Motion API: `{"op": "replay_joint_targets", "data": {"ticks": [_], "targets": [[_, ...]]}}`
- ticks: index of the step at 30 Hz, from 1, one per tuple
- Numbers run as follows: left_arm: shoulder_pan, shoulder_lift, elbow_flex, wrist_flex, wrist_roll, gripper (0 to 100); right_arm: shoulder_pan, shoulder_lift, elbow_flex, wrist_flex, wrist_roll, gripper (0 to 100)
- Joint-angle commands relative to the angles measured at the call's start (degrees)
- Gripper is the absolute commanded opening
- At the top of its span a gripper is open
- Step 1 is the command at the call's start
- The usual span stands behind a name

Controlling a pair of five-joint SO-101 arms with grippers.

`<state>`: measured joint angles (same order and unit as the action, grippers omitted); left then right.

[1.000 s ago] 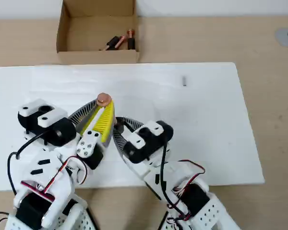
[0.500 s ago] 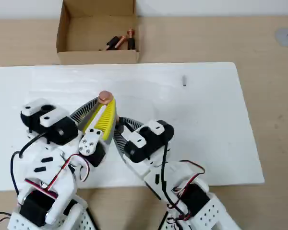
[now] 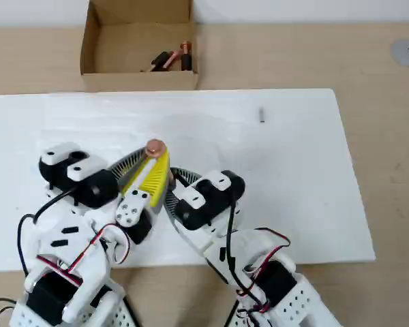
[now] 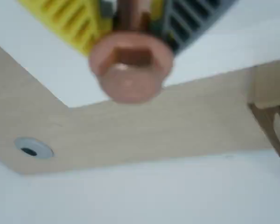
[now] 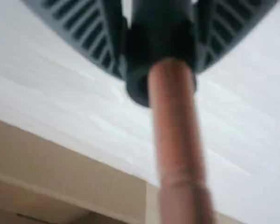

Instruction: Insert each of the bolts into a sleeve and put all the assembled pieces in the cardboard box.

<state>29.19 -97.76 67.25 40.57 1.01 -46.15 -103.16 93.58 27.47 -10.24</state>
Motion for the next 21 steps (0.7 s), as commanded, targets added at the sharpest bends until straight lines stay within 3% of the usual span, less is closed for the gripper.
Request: {"op": "replay_joint_targets", "data": {"ticks": [1, 12, 21], "targets": [[-1.6, -0.1, -0.4, 0.4, 0.6, 1, 0.8, -2.9, -3.4, -0.2, -0.4, 0.9], [-4.5, 0.0, 0.1, -3.9, -3.3, 1, 0.8, -2.9, -3.4, -0.2, -0.4, 0.9], [-3.5, 0.0, 1.7, -1.9, -3.0, 1, 0.8, -2.9, -3.4, -0.1, -0.4, 0.9]]}}
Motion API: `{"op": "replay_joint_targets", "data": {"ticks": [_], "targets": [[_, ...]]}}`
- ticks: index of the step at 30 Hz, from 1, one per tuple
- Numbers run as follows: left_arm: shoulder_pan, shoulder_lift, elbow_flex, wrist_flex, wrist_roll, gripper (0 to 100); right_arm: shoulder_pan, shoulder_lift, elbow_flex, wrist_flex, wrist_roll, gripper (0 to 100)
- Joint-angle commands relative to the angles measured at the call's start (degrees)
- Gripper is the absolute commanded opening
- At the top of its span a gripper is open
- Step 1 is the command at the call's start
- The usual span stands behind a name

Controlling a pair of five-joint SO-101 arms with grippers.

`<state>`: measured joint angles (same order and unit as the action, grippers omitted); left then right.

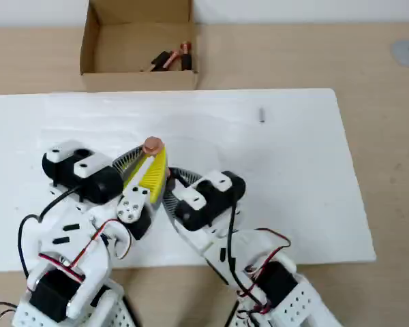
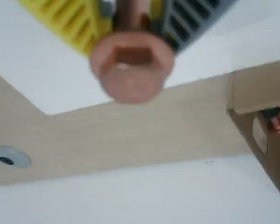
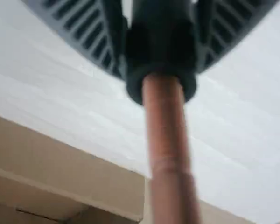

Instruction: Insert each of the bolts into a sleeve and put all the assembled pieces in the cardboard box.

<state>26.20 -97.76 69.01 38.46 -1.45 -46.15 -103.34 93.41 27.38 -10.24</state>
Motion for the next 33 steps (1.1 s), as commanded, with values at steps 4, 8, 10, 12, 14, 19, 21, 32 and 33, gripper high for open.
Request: {"op": "replay_joint_targets", "data": {"ticks": [4, 8, 10, 12, 14, 19, 21, 32, 33], "targets": [[1.7, 0.0, 0.0, 3.3, -0.8, 2, 0.8, -2.8, -3.2, 0.0, -0.4, 0.9], [1.8, 0.0, 0.1, 5.8, -0.8, 8, 0.8, -2.6, -3.2, 0.0, -0.4, 0.9], [1.4, 0.0, -0.2, 6.5, -0.6, 8, 0.8, -2.9, -3.2, 1.1, -0.4, 0.9], [1.3, 0.0, -0.4, 6.5, -0.6, 8, 0.7, -3.0, -3.3, 2.4, -0.4, 0.9], [1.2, 0.0, -0.4, 6.6, -0.7, 8, 0.7, -3.0, -3.3, 3.0, -0.4, 0.9], [1.2, 0.1, -3.8, 10.7, 0.2, 14, 0.7, -3.0, -4.4, 3.1, -0.4, 0.9], [1.2, 0.9, -7.1, 15.5, 2.9, 16, 0.7, -2.9, -4.4, 3.2, -0.4, 0.9], [-2.6, 21.1, -42.4, 42.1, 4.1, 19, 3.1, -2.5, -4.9, 2.0, -0.2, 0.9], [-5.2, 22.4, -46.9, 43.4, 4.0, 19, 4.4, -2.5, -5.5, 1.2, -0.1, 0.9]]}}
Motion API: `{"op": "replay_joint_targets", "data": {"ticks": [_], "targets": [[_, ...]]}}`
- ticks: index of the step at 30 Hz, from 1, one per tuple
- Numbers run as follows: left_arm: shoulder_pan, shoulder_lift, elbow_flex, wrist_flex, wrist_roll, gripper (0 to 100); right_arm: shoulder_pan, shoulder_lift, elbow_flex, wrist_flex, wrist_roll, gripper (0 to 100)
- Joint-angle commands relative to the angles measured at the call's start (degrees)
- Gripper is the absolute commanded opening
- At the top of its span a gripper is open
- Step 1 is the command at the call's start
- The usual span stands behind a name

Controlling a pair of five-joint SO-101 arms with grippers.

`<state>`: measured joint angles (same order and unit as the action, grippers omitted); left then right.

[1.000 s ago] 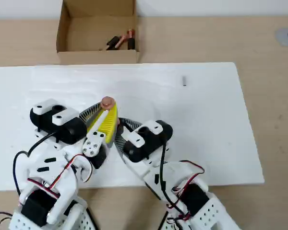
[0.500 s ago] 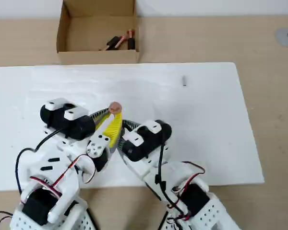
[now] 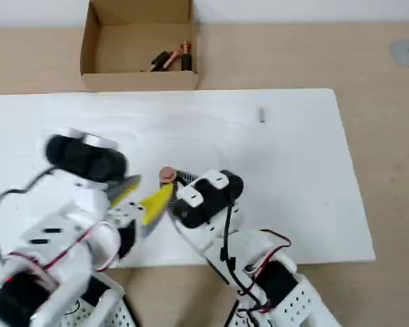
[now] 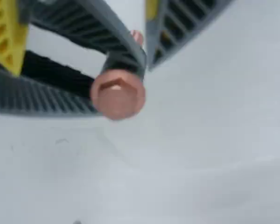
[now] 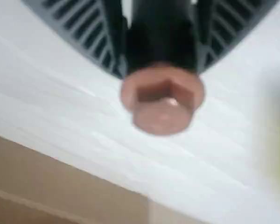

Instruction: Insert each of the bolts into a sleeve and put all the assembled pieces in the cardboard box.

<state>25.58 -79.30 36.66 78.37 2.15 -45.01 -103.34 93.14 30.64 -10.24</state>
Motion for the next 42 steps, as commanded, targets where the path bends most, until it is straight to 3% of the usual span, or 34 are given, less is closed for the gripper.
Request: {"op": "replay_joint_targets", "data": {"ticks": [1, 7, 12, 15, 28, 42], "targets": [[-7.6, 5.1, -18.5, 4.7, 0.4, 19, 4.9, -2.4, -6.1, -2.7, 0.6, 0.9], [-25.9, 9.7, -27.5, 12.6, -3.3, 18, 9.6, 9.0, -15.8, -8.8, 6.6, 0.9], [-33.5, 9.6, -27.5, 14.9, -5.6, 9, 10.9, 34.3, -33.5, -15.1, 7.5, 0.9], [-34.4, 9.6, -27.5, 14.9, -5.8, 0, 12.1, 50.9, -45.5, -16.9, 7.5, 0.9], [-34.5, 6.0, -27.5, 15.3, -5.7, 1, 13.7, 103.7, -84.7, -30.4, 7.4, 0.9], [-34.5, -13.7, -12.6, 14.9, -5.8, 1, 16.1, 153.5, -136.7, -30.6, 10.2, 0.9]]}}
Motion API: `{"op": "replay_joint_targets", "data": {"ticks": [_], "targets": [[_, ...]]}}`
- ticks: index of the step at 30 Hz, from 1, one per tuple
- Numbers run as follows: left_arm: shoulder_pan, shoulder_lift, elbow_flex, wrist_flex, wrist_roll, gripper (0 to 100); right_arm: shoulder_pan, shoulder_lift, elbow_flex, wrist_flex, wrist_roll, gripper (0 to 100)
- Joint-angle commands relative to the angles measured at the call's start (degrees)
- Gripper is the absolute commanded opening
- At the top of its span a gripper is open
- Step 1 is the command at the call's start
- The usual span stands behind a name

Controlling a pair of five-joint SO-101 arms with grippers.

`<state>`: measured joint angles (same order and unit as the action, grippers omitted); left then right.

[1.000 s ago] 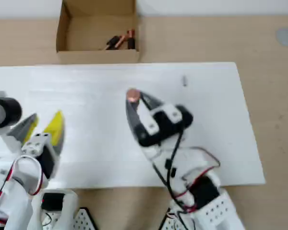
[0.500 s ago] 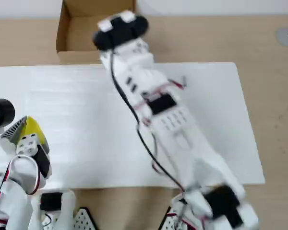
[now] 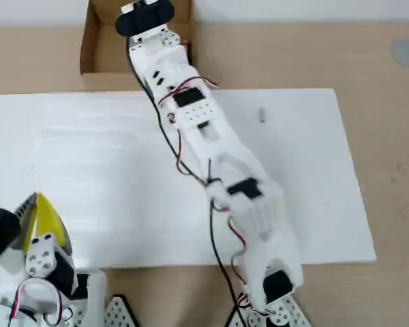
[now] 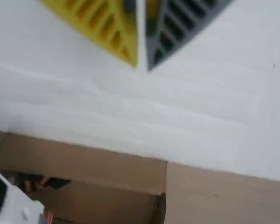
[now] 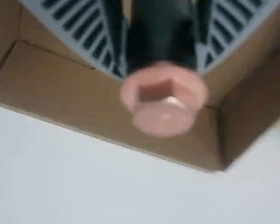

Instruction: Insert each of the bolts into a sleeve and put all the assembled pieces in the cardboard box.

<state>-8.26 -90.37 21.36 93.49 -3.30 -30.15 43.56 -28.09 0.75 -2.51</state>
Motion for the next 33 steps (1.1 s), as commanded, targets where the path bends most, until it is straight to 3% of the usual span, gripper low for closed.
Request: {"op": "replay_joint_targets", "data": {"ticks": [1, 7, 15, 26, 33], "targets": [[-0.7, -3.4, 3.7, -0.2, -0.4, 1, 1.3, 10.0, -19.4, 0.4, 3.7, 0.9], [-0.8, -5.8, 8.1, -0.2, -0.4, 1, 1.2, 30.1, -39.1, 2.8, 10.3, 0.9], [-0.8, -5.8, 8.4, 0.2, -0.4, 1, -0.2, 45.4, -60.7, 13.5, 10.6, 1.2], [-0.9, -5.8, 8.4, 0.3, -0.4, 1, -0.3, 48.7, -67.4, 26.7, 10.6, 1.7], [-0.9, -5.8, 8.0, 0.3, -0.4, 1, -0.9, 47.9, -67.5, 32.2, 10.5, 22.9]]}}
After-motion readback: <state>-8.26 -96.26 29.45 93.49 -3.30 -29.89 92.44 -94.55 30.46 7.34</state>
